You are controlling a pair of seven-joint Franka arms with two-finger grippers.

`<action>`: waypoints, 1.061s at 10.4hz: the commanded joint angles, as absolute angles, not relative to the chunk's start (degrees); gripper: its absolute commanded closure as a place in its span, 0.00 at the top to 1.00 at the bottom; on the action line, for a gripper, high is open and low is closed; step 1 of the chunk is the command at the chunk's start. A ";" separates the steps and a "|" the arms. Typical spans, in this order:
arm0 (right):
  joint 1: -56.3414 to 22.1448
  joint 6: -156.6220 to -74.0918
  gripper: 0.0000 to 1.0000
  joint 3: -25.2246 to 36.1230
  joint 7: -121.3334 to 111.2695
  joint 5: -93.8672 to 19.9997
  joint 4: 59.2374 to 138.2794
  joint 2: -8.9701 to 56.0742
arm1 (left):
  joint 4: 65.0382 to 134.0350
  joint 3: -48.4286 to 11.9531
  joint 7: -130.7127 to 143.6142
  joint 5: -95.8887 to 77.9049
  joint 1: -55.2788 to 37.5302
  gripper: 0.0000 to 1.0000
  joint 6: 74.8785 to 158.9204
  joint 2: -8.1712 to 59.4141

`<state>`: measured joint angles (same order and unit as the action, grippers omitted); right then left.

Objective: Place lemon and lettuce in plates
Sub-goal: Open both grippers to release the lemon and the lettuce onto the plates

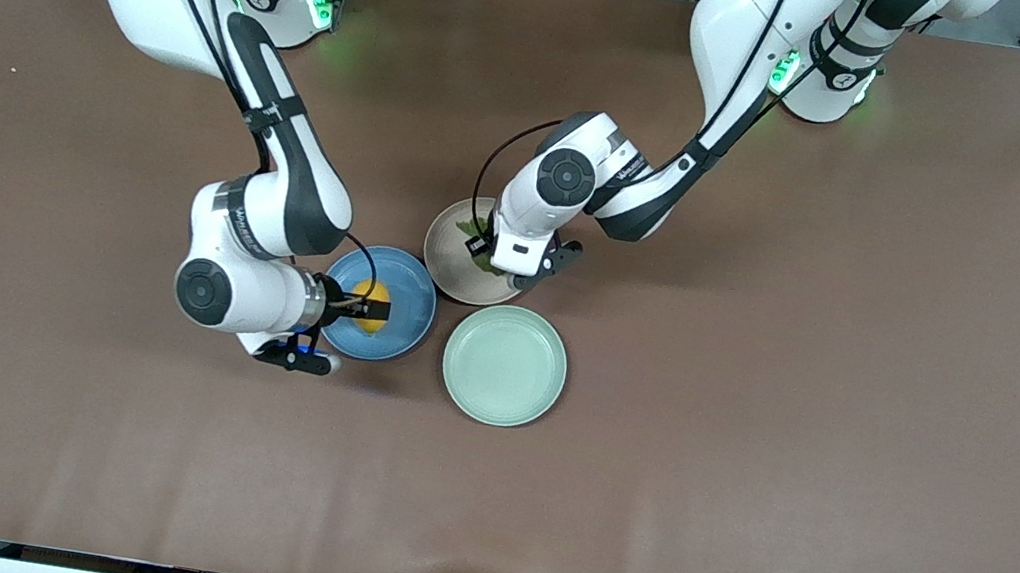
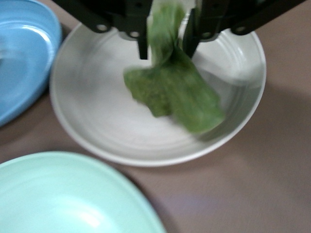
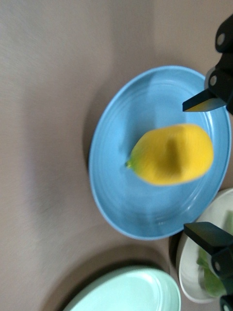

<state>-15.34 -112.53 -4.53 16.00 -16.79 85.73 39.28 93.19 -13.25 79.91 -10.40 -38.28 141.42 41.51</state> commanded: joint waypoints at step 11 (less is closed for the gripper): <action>2.09 -88.42 1.00 -4.39 0.11 -2.81 72.86 17.68 | 88.34 -13.09 51.71 8.18 -21.82 1.00 119.47 19.52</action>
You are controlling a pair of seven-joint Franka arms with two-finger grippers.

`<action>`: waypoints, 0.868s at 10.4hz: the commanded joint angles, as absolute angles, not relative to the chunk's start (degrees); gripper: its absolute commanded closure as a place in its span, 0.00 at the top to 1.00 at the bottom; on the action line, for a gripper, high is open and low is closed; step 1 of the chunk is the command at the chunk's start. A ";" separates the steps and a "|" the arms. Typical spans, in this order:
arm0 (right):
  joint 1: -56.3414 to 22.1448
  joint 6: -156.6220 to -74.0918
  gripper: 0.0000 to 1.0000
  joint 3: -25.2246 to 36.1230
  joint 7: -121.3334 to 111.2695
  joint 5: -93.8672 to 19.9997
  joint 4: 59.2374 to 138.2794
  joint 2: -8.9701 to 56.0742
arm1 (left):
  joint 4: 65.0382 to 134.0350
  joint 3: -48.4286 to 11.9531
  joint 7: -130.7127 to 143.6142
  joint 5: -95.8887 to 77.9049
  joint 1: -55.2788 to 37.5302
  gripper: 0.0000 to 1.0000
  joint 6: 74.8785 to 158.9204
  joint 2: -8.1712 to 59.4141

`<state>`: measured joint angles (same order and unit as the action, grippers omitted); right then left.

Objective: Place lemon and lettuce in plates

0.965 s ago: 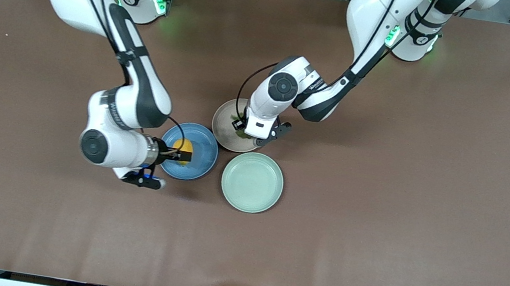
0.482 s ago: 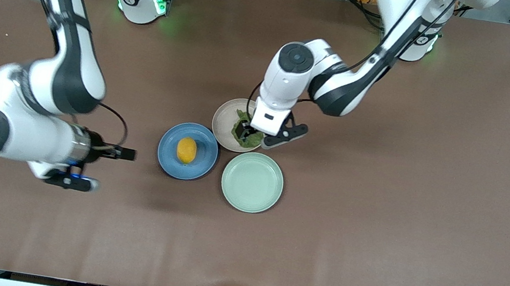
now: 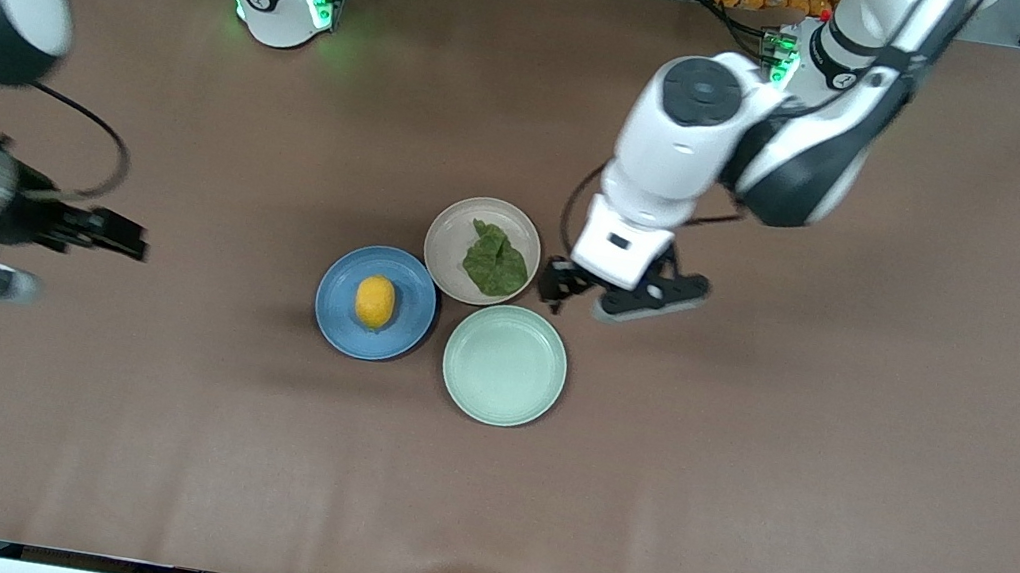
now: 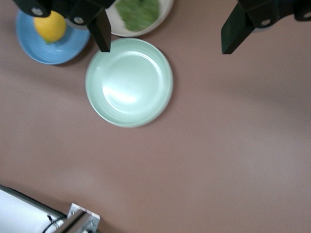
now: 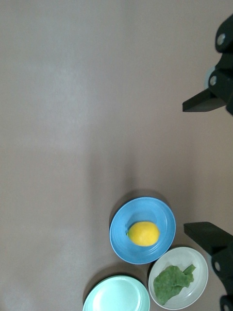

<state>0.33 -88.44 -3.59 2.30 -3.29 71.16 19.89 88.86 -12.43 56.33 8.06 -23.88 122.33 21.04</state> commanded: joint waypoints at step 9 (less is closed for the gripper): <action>2.55 -87.96 1.00 -4.13 1.14 -0.79 81.72 7.31 | 85.61 -12.83 24.37 0.26 -5.37 1.00 99.61 11.43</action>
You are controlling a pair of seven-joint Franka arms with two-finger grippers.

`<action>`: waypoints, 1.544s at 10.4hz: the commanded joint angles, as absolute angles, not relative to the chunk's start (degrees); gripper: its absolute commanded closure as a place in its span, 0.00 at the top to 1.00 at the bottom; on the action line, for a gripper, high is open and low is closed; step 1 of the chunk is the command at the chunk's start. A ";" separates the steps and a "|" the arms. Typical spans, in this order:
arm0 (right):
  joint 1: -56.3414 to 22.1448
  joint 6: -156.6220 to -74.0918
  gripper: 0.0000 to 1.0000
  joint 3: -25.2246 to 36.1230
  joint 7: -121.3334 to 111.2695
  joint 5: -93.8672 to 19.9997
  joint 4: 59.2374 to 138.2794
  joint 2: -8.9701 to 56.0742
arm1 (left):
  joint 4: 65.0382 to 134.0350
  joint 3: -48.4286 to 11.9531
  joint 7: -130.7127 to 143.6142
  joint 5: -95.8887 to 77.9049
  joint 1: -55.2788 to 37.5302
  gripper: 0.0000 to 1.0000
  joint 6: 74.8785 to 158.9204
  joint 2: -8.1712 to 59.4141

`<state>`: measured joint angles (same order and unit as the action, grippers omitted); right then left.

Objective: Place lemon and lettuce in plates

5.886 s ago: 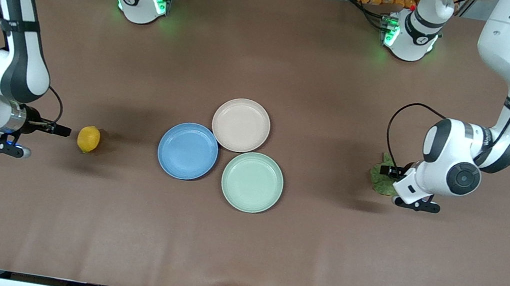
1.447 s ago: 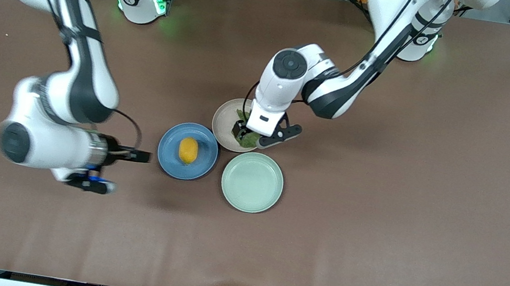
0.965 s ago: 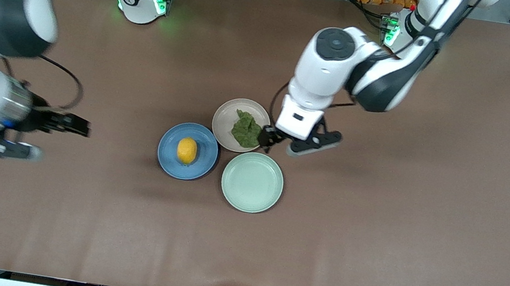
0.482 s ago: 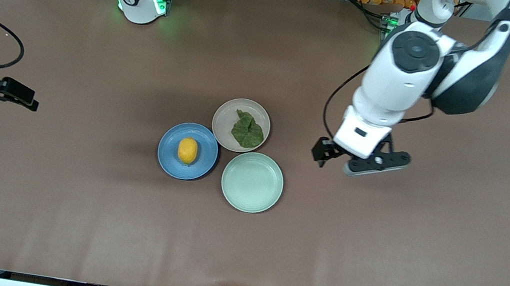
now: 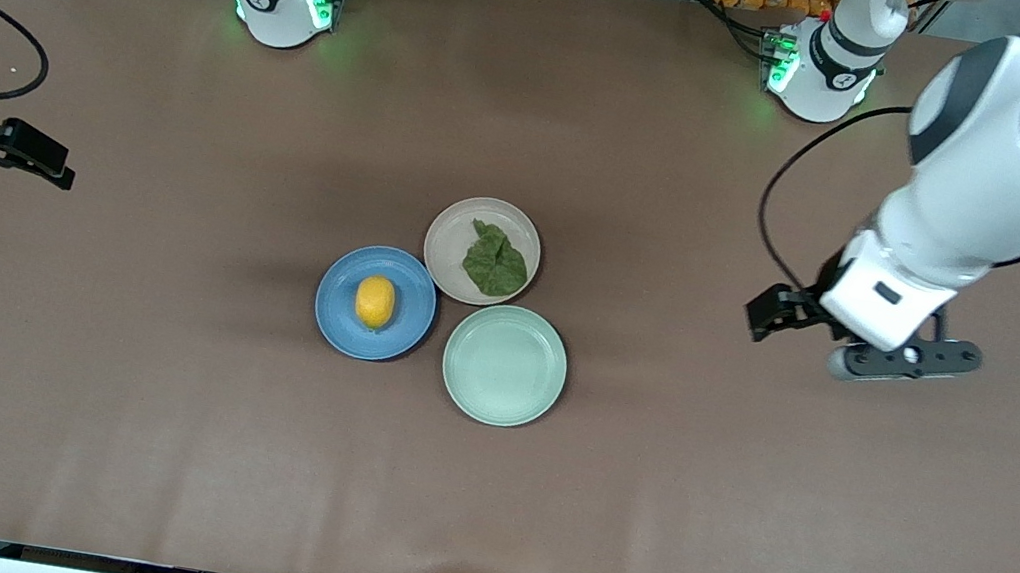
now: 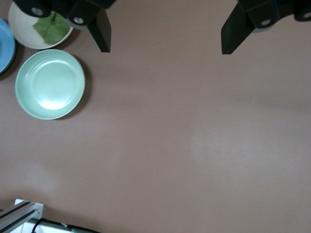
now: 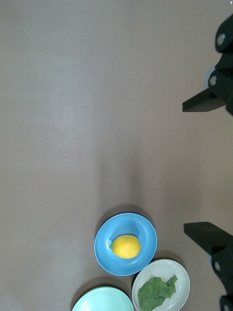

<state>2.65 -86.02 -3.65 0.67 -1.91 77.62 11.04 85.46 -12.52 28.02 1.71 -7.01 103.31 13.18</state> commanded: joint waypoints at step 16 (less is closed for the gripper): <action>-0.97 -91.76 1.00 2.64 1.05 0.35 87.98 2.90 | 85.52 -5.19 9.49 0.53 -0.87 1.00 82.09 1.67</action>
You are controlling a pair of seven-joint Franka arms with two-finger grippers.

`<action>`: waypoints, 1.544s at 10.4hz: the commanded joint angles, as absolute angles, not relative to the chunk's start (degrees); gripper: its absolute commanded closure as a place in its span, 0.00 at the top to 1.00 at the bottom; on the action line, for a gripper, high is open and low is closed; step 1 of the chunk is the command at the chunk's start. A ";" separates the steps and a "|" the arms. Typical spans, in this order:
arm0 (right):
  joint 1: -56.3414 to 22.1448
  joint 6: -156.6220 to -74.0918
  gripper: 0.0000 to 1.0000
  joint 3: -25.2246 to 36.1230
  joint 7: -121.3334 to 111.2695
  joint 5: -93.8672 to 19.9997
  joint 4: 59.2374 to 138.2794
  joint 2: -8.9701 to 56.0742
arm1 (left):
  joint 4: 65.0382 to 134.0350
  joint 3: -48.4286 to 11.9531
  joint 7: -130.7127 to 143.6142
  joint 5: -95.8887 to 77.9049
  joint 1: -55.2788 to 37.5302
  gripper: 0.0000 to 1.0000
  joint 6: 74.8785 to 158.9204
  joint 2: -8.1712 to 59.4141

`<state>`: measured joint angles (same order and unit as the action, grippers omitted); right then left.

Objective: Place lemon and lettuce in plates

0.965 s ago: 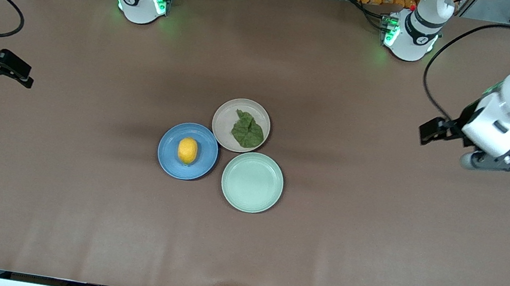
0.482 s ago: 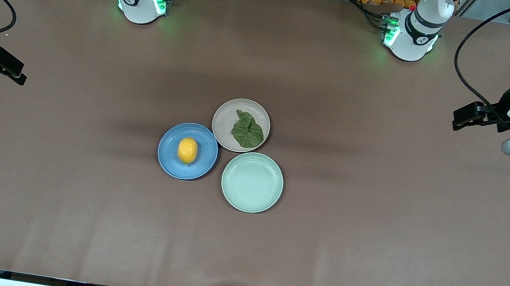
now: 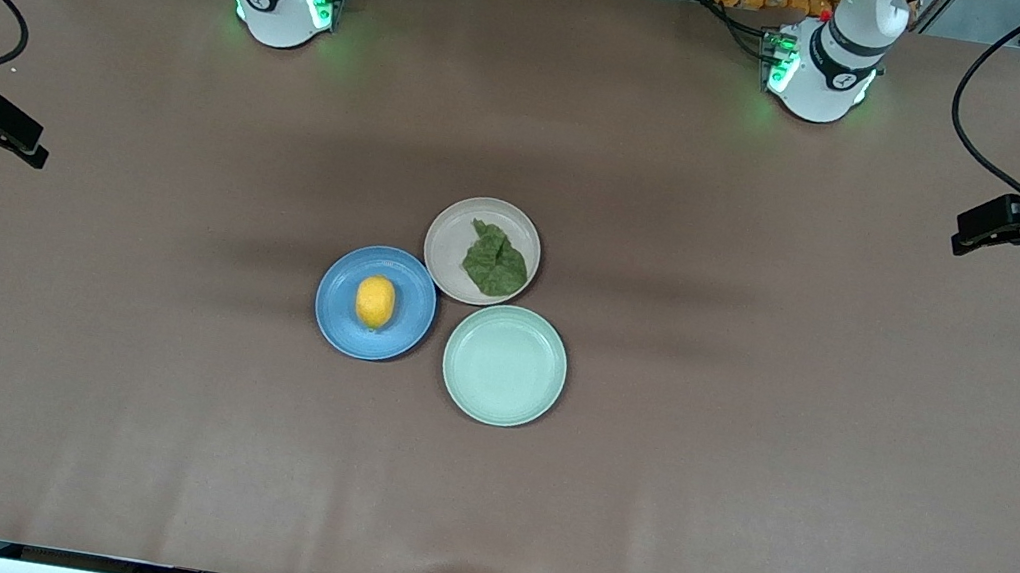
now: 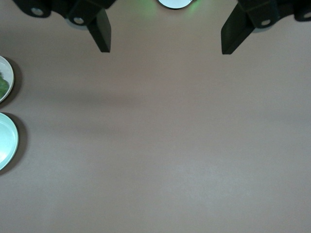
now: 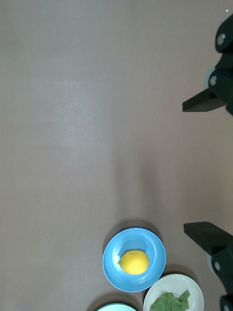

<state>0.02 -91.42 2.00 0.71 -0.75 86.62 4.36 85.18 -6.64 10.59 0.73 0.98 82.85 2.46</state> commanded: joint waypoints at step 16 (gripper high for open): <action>-0.62 -91.85 1.00 2.55 0.53 1.05 87.89 3.08 | 85.52 -1.85 8.17 0.35 -3.34 1.00 82.18 1.67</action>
<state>-0.25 -91.42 2.21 0.70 0.07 86.62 4.36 85.31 -2.41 9.91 0.73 -3.10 82.85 2.46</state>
